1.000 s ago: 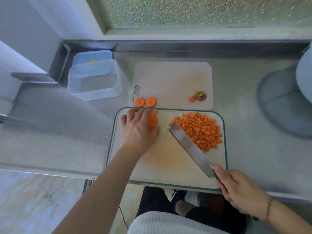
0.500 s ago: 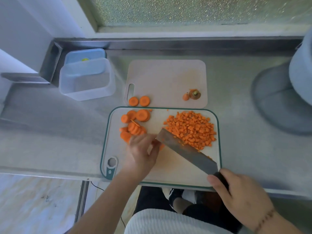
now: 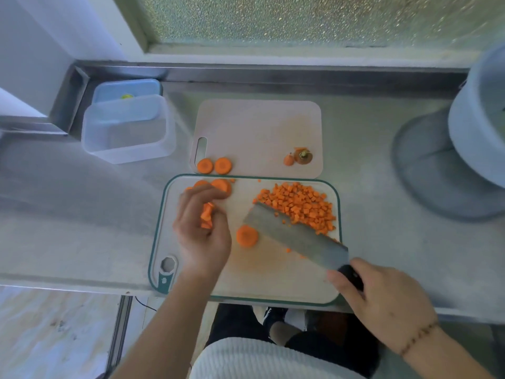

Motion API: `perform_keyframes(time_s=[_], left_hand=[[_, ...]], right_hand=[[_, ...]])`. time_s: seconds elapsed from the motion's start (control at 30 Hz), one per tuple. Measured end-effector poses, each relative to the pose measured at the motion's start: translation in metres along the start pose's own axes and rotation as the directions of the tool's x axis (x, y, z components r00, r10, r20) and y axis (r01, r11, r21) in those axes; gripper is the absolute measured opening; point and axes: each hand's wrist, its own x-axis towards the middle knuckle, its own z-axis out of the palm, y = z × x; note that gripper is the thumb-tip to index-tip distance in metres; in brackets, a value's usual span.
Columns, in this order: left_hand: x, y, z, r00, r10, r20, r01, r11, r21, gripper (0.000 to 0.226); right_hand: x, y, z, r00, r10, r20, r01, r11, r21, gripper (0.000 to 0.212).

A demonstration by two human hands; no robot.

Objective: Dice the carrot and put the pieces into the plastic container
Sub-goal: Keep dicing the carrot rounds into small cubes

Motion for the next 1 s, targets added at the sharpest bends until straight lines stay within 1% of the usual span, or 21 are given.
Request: perform_keyframes(time_s=[0.03, 0.07, 0.1, 0.13, 0.17, 0.2, 0.23, 0.3, 0.33, 0.5, 0.6, 0.67, 0.77, 0.83, 0.87, 0.9, 0.93, 0.97, 1.0], left_hand=[[0.007, 0.008, -0.004, 0.996, 0.037, 0.077, -0.034, 0.999, -0.039, 0.026], [0.013, 0.014, -0.006, 0.968, 0.105, 0.229, -0.090, 0.993, -0.076, 0.018], [0.018, 0.017, -0.005, 0.893, 0.167, 0.418, -0.139, 0.986, -0.096, 0.012], [0.019, 0.017, -0.001, 0.782, 0.193, 0.592, -0.188, 0.980, -0.071, 0.009], [0.019, 0.014, 0.004, 0.683, 0.179, 0.708, -0.244, 0.970, -0.010, 0.011], [0.017, 0.009, 0.011, 0.619, 0.157, 0.770, -0.308, 0.950, 0.053, 0.017], [0.014, 0.003, 0.018, 0.585, 0.143, 0.799, -0.368, 0.924, 0.104, 0.023], [0.012, -0.007, 0.030, 0.567, 0.148, 0.810, -0.463, 0.871, 0.165, 0.031], [0.012, -0.009, 0.034, 0.568, 0.154, 0.809, -0.483, 0.858, 0.176, 0.032], [0.020, -0.011, 0.052, 0.578, 0.164, 0.799, -0.474, 0.865, 0.166, 0.032], [0.024, -0.015, 0.061, 0.578, 0.161, 0.800, -0.492, 0.851, 0.184, 0.039], [0.026, -0.017, 0.065, 0.595, 0.161, 0.787, -0.491, 0.848, 0.198, 0.040], [0.030, -0.015, 0.068, 0.659, 0.143, 0.738, -0.445, 0.865, 0.230, 0.039], [0.031, -0.009, 0.067, 0.693, 0.144, 0.706, -0.386, 0.902, 0.195, 0.037], [0.031, -0.005, 0.067, 0.695, 0.161, 0.701, -0.365, 0.919, 0.150, 0.035], [0.030, 0.000, 0.067, 0.678, 0.183, 0.712, -0.359, 0.928, 0.103, 0.033], [0.028, 0.004, 0.067, 0.644, 0.206, 0.737, -0.380, 0.922, 0.074, 0.035], [0.025, 0.006, 0.068, 0.604, 0.224, 0.765, -0.428, 0.901, 0.074, 0.042], [0.022, 0.006, 0.069, 0.568, 0.228, 0.791, -0.483, 0.870, 0.097, 0.055]], right_hand=[[0.002, 0.003, -0.003, 1.000, -0.017, 0.013, 0.018, 0.997, -0.072, 0.067], [0.005, 0.004, -0.004, 0.999, -0.017, 0.041, 0.021, 0.994, -0.109, 0.065], [0.008, 0.005, -0.005, 0.998, -0.022, 0.055, 0.029, 0.991, -0.131, 0.062], [0.011, 0.006, -0.004, 0.998, -0.050, 0.032, 0.054, 0.987, -0.152, 0.060], [0.013, 0.007, -0.004, 0.997, -0.081, 0.011, 0.082, 0.983, -0.165, 0.059], [0.015, 0.007, -0.004, 0.993, -0.117, -0.009, 0.113, 0.978, -0.175, 0.059], [0.016, 0.008, -0.003, 0.988, -0.151, -0.025, 0.143, 0.971, -0.189, 0.061], [0.019, 0.007, -0.002, 0.980, -0.195, -0.048, 0.180, 0.959, -0.218, 0.065], [0.020, 0.007, -0.003, 0.977, -0.208, -0.057, 0.190, 0.955, -0.226, 0.066], [0.025, 0.005, -0.008, 0.966, -0.245, -0.085, 0.218, 0.943, -0.251, 0.061], [0.024, 0.006, -0.008, 0.963, -0.250, -0.100, 0.216, 0.940, -0.265, 0.062], [0.023, 0.006, -0.008, 0.962, -0.251, -0.107, 0.218, 0.942, -0.256, 0.064], [0.021, 0.005, -0.006, 0.957, -0.260, -0.130, 0.224, 0.945, -0.238, 0.067], [0.020, 0.003, -0.005, 0.955, -0.261, -0.143, 0.223, 0.946, -0.234, 0.071], [0.019, 0.003, -0.004, 0.954, -0.260, -0.147, 0.222, 0.947, -0.234, 0.072], [0.019, 0.003, -0.002, 0.955, -0.257, -0.147, 0.218, 0.947, -0.236, 0.072], [0.019, 0.003, -0.001, 0.956, -0.255, -0.144, 0.217, 0.947, -0.238, 0.073], [0.019, 0.003, 0.000, 0.956, -0.256, -0.142, 0.217, 0.946, -0.241, 0.072], [0.019, 0.002, 0.000, 0.956, -0.259, -0.141, 0.220, 0.944, -0.244, 0.071]])
